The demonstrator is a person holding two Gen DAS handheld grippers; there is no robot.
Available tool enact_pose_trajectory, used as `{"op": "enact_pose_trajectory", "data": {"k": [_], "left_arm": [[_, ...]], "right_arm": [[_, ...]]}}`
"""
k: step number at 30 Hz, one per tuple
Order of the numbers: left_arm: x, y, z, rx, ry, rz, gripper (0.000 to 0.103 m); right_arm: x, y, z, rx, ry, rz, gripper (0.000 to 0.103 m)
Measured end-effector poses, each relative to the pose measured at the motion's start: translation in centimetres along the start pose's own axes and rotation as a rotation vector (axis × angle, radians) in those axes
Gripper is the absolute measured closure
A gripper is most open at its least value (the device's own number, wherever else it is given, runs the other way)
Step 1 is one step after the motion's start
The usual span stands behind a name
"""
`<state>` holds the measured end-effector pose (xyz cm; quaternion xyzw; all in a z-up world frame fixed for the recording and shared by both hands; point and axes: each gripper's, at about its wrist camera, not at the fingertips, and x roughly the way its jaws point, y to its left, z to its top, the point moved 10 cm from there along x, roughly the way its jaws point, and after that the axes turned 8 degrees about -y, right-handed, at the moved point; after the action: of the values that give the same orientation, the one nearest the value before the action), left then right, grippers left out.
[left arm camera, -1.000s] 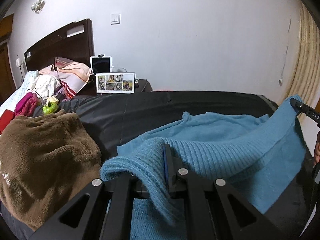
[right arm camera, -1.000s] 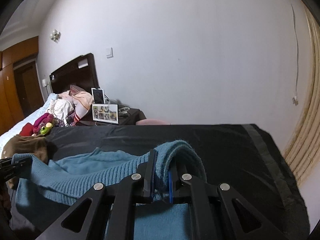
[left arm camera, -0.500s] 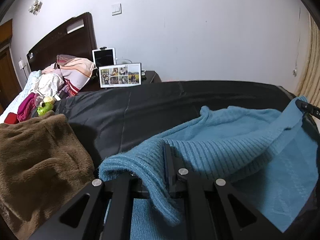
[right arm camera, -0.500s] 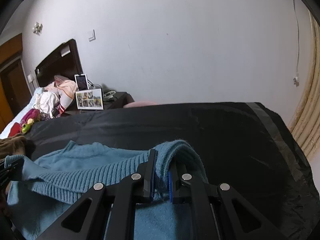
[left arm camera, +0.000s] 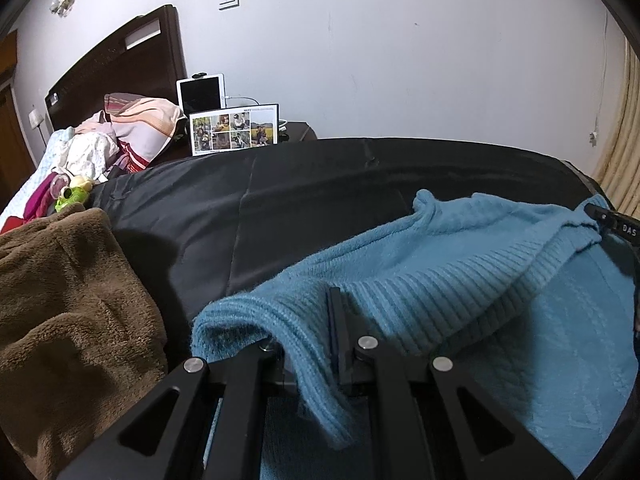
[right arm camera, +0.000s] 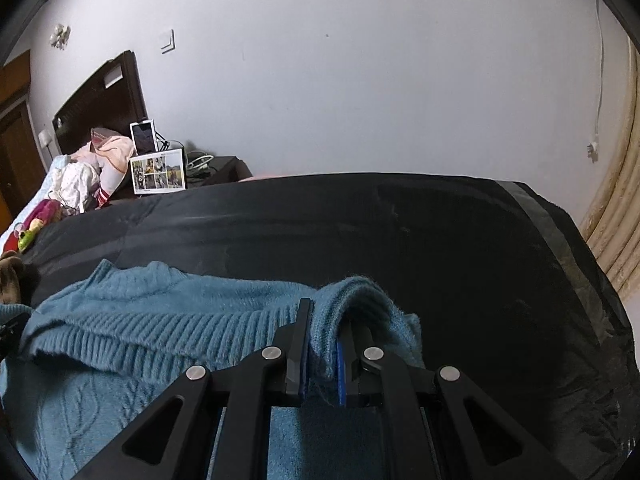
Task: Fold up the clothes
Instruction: 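Carry the lifted hem over the sweater body toward the collar with both grippers, then lower the hem onto the sweater body and open both grippers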
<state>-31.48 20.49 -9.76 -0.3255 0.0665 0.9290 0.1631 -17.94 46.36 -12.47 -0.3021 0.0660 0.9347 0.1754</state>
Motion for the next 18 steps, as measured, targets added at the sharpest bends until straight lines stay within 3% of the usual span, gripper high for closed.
{"op": "enact_pose_trajectory", "data": {"k": [7,14,17,18], "left_arm": [[0.4,-0.2,-0.3,-0.004,0.014,-0.013,0.09],[0.1,0.3,-0.1,-0.14,0.024,-0.149,0.081],[-0.8,-0.8,0.4,-0.119,-0.005,-0.175,0.065],[-1.1,-1.2,0.6,-0.11,-0.017,-0.186,0.052]], "right_arm": [[0.8,0.0,-0.7,0.02,0.019,0.004,0.088],[0.5,0.7,-1.0,-0.006,0.024,-0.022,0.074],[0.3,1.5,-1.1,-0.048,0.012,-0.067,0.071],[0.2,1.8,-1.1,-0.062,0.008,-0.082,0.068]]}}
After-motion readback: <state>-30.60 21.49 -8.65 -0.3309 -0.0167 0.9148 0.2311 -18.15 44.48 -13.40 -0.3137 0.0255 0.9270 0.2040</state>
